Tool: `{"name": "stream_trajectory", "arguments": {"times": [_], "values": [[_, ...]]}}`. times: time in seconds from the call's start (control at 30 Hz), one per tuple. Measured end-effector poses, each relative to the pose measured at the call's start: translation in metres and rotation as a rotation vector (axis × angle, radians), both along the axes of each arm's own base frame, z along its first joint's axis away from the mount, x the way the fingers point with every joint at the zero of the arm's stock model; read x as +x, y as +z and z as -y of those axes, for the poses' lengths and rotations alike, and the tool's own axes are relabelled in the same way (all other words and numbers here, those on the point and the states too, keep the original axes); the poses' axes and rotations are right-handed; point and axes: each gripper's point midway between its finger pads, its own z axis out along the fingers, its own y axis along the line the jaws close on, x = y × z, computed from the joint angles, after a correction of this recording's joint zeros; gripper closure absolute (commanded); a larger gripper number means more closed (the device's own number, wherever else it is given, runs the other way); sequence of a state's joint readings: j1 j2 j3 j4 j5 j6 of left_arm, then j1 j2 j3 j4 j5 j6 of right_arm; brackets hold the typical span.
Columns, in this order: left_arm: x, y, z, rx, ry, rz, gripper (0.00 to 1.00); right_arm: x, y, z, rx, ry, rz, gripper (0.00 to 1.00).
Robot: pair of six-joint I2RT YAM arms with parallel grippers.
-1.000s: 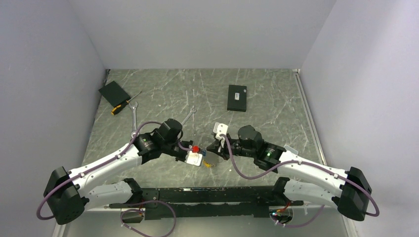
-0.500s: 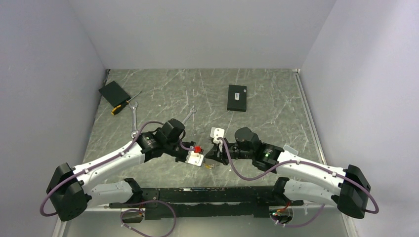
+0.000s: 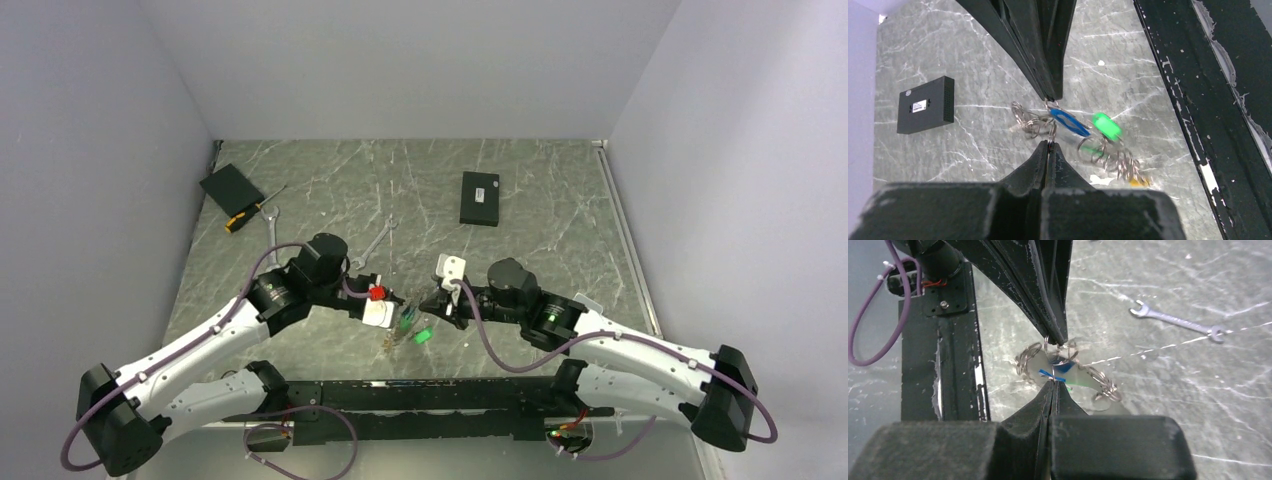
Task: Put the keys on the keyring
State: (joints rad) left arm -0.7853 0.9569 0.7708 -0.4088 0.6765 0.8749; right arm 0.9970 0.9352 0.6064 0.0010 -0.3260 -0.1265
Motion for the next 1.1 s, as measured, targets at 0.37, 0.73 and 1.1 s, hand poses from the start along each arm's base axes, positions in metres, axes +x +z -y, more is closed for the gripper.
{"name": "stream_trajectory", "arguments": {"times": [0.37,0.73,1.1], "values": [[-0.005,0.009,0.005,-0.049,-0.030,-0.026,1.00,0.004,0.018,0.006,0.032,-0.011,0.092,1.00],[-0.001,0.016,0.009,-0.098,-0.034,0.019,1.00,0.002,0.024,0.009,0.039,0.003,0.133,1.00],[-0.005,0.010,0.005,-0.150,-0.061,0.111,1.00,-0.006,0.021,0.005,0.027,0.052,0.140,1.00]]}}
